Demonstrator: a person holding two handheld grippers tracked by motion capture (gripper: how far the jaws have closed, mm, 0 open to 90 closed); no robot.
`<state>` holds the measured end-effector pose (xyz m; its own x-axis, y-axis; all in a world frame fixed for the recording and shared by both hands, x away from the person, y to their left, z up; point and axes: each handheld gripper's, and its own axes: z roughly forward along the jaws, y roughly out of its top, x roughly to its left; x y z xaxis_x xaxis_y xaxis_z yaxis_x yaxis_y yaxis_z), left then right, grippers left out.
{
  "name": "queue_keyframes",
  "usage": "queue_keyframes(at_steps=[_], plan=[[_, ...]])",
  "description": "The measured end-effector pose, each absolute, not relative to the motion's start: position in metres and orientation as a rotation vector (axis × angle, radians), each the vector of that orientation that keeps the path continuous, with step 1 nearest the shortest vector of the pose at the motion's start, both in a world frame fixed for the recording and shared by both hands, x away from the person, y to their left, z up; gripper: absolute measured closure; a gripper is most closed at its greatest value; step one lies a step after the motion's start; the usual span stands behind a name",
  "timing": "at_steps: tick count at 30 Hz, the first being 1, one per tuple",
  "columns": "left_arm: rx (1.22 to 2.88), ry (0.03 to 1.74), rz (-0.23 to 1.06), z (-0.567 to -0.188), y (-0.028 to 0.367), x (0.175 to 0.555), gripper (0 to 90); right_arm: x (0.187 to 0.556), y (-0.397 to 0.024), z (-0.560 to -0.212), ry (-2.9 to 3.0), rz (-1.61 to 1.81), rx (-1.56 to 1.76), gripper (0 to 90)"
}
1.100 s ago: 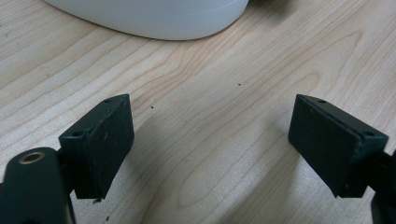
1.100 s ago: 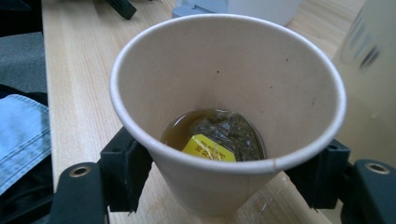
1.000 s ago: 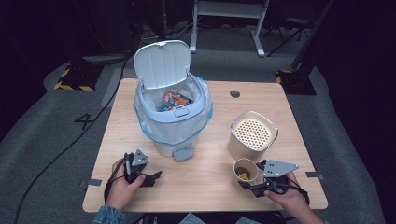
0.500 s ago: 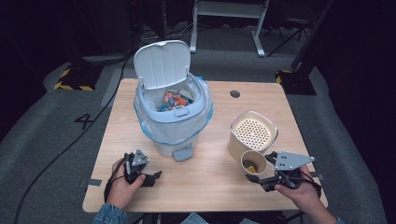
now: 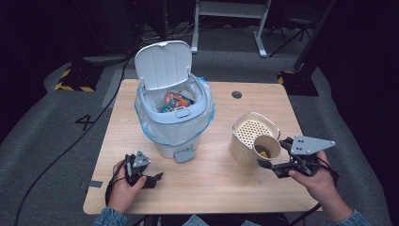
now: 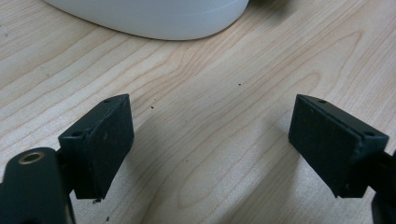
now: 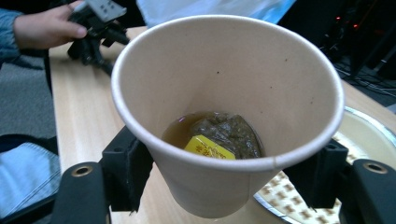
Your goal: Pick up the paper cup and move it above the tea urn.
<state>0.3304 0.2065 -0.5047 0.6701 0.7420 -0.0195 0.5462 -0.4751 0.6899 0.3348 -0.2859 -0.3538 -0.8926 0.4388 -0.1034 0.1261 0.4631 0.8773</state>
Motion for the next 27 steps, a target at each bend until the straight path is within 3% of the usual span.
queue_keyframes(at_steps=[14, 27], plan=[[2.198, 0.995, 0.372, -0.505, 0.206, 0.33, 14.2, 0.369, -0.299, -0.331, 2.322, 1.382, 0.572, 31.2], [2.194, 1.0, 0.371, -0.505, 0.205, 0.331, 13.9, 0.401, -0.298, -0.337, 2.307, 1.27, 0.576, 31.7]])
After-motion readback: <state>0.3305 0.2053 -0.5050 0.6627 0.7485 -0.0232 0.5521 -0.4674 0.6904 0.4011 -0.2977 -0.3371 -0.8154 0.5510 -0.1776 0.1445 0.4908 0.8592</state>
